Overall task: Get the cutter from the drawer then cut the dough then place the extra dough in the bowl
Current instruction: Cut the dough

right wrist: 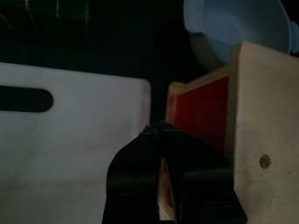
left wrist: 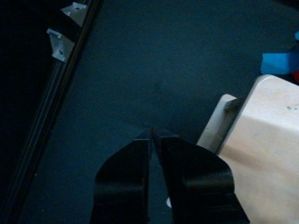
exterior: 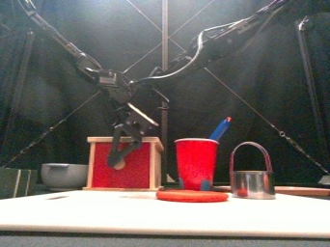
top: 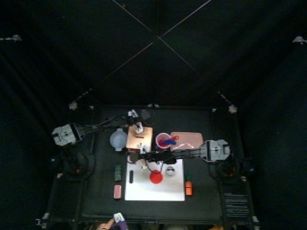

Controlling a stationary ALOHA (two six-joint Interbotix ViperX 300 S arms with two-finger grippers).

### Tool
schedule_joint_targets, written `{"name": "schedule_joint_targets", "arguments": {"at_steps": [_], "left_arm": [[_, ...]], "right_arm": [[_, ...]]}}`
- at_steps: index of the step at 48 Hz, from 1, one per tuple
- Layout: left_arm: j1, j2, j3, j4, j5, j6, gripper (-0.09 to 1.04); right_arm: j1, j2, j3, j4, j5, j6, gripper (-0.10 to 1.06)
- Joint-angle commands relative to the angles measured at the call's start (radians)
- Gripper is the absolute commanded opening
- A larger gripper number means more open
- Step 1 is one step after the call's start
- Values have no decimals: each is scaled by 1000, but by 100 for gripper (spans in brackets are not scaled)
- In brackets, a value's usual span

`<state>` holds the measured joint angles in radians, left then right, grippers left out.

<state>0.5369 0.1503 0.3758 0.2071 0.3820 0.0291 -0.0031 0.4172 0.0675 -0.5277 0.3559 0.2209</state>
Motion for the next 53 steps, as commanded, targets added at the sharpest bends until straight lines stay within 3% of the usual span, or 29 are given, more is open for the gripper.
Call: {"name": "schedule_joint_targets", "arguments": {"at_steps": [1,10,22,35,47,53], "left_arm": [[9,-57,-14,-14,-58,-3,55],[26,-120,18,-64,-163,-2,55],[15,-273,141,-130,-364,0,55],[-133,-436,333,-196,-614,2,56],[-288,-492,483,-225,-816,3,56],[-354,-492,552,-224,-942,5,56]], "right_arm": [[29,-97,-21,5,-3,6,16],[58,-207,43,41,-5,14,16],[92,-437,273,138,-37,14,16],[91,-597,480,290,-63,14,16],[83,-649,560,321,-31,20,22],[81,-663,575,321,55,21,30]]}}
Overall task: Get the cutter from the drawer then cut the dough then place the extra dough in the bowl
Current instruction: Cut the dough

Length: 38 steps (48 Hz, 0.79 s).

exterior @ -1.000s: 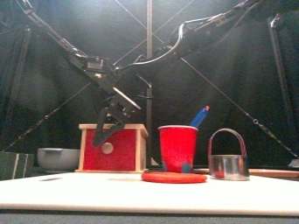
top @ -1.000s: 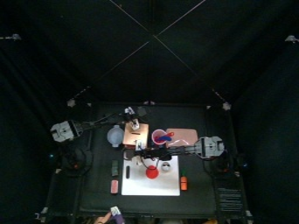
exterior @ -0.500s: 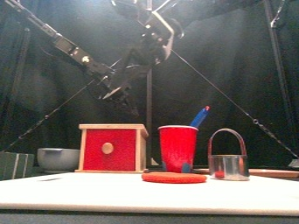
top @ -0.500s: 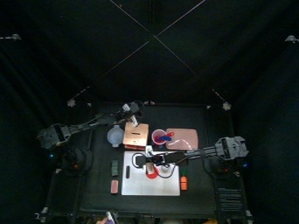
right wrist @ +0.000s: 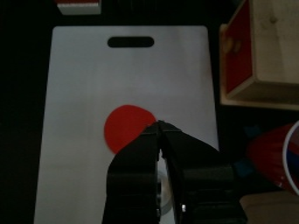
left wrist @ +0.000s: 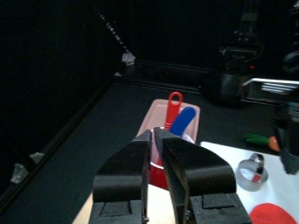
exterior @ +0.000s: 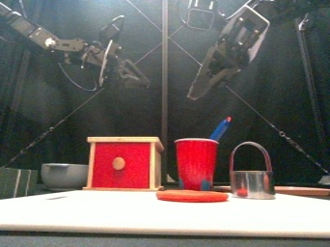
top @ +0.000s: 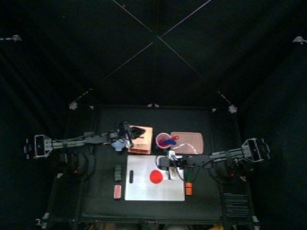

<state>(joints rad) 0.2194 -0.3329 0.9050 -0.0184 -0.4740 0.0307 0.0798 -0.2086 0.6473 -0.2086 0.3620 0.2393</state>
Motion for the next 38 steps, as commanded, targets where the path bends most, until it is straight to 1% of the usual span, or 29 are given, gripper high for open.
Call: {"name": "schedule_joint_targets", "arguments": {"at_steps": [1,5,10,13,16,22,30,38], "left_arm": [[-43,-9,37,3,-109,3,56],[-63,-11,71,14,-155,3,56],[-75,-11,91,15,-158,2,56],[-83,-11,94,17,-158,3,56],[-81,-11,100,17,-158,5,56],[-78,-9,117,17,-158,5,56],[-77,-2,140,17,-158,6,56],[-75,8,153,15,-158,6,56]], "right_arm": [[-2,-37,-5,2,67,5,33],[-2,-37,-5,12,124,18,45],[0,-28,-5,41,143,46,64],[6,-25,-2,66,155,48,75],[6,-25,0,75,172,46,82],[11,-6,26,72,179,35,84],[20,63,44,67,176,29,84],[38,94,29,18,167,31,83]]}}
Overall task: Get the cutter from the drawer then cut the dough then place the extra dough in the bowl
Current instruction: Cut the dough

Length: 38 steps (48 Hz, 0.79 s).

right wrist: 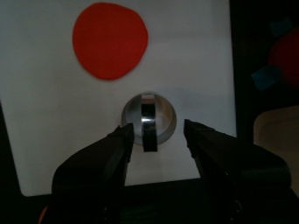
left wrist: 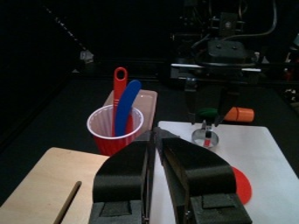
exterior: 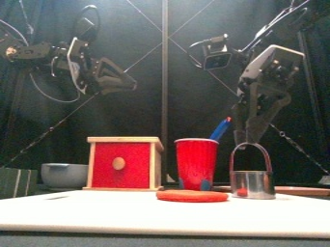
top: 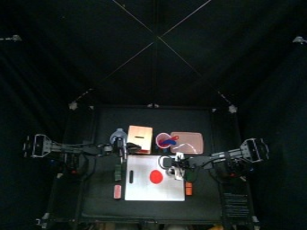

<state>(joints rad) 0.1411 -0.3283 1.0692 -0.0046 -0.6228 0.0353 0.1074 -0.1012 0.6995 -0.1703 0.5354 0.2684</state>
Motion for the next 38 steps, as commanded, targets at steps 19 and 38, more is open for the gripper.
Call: {"name": "schedule_joint_targets", "arguments": {"at_steps": [19,38], "left_arm": [[3,52,-9,-2,-9,0,56],[5,55,-5,-2,-9,0,56]], "right_arm": [[46,-14,-89,-28,25,12,53],[57,163,-341,28,101,18,53]]}}
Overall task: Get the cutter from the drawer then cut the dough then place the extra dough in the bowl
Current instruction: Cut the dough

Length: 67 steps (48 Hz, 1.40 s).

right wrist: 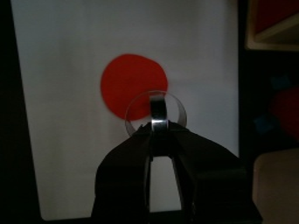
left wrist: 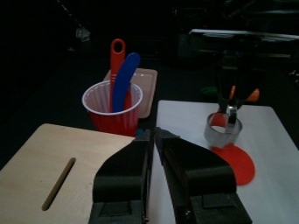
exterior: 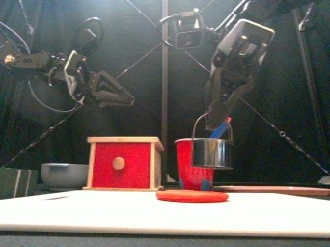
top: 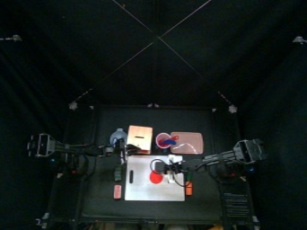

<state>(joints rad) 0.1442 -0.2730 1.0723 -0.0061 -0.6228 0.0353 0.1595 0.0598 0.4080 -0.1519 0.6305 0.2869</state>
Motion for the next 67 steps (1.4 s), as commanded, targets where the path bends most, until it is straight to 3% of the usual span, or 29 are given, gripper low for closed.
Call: {"name": "schedule_joint_targets", "arguments": {"at_steps": [1,33,40,53,67], "left_arm": [[2,0,-8,0,-9,0,56],[-2,26,-3,0,-9,-5,56],[-5,26,-2,0,-9,-5,56],[-3,26,-2,0,-9,-3,57],[-3,26,-5,0,-9,0,57]], "right_arm": [[5,8,-54,11,8,0,52],[0,66,-61,21,-14,2,53],[0,69,-61,52,-15,3,53],[-2,66,-63,63,-72,3,73],[3,-20,-64,32,-133,2,75]]}}
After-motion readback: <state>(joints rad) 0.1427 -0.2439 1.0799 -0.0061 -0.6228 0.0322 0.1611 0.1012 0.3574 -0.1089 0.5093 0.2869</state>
